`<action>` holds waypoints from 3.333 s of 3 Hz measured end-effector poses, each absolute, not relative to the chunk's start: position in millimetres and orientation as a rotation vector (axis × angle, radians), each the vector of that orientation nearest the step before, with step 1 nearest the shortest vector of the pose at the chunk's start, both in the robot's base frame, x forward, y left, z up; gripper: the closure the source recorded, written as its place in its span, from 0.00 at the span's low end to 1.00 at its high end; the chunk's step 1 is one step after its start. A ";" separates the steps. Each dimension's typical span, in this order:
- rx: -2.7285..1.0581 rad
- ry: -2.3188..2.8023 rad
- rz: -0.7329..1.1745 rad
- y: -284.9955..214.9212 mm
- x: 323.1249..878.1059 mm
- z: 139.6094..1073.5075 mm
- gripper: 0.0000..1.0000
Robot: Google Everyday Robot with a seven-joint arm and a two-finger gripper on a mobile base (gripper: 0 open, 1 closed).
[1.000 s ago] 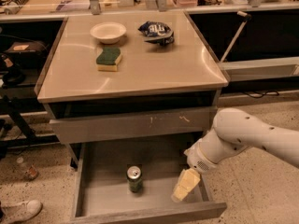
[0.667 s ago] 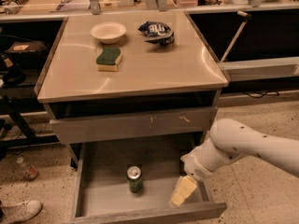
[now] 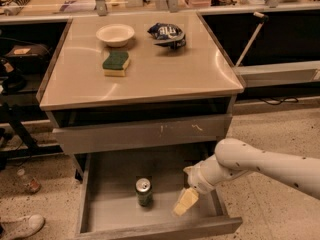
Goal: Pick green can from middle drawer and place on counter
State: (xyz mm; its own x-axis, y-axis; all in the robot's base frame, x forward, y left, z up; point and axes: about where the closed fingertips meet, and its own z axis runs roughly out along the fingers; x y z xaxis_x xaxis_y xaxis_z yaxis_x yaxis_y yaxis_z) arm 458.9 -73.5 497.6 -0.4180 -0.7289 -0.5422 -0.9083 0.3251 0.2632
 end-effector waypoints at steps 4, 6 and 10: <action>-1.315 2.150 0.901 -13.1 483.4 442.4 0.00; -1.310 2.060 0.879 27.8 506.4 434.4 0.00; -1.263 2.034 0.975 71.4 503.9 407.9 0.19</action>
Offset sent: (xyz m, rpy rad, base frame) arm 0.0123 0.0111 -0.0140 0.0691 0.0115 -0.0069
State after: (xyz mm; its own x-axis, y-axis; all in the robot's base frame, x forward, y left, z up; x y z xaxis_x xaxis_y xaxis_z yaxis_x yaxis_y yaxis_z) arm 503.9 71.4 407.9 -0.4078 -0.5121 -0.7559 -0.9100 0.2955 0.2908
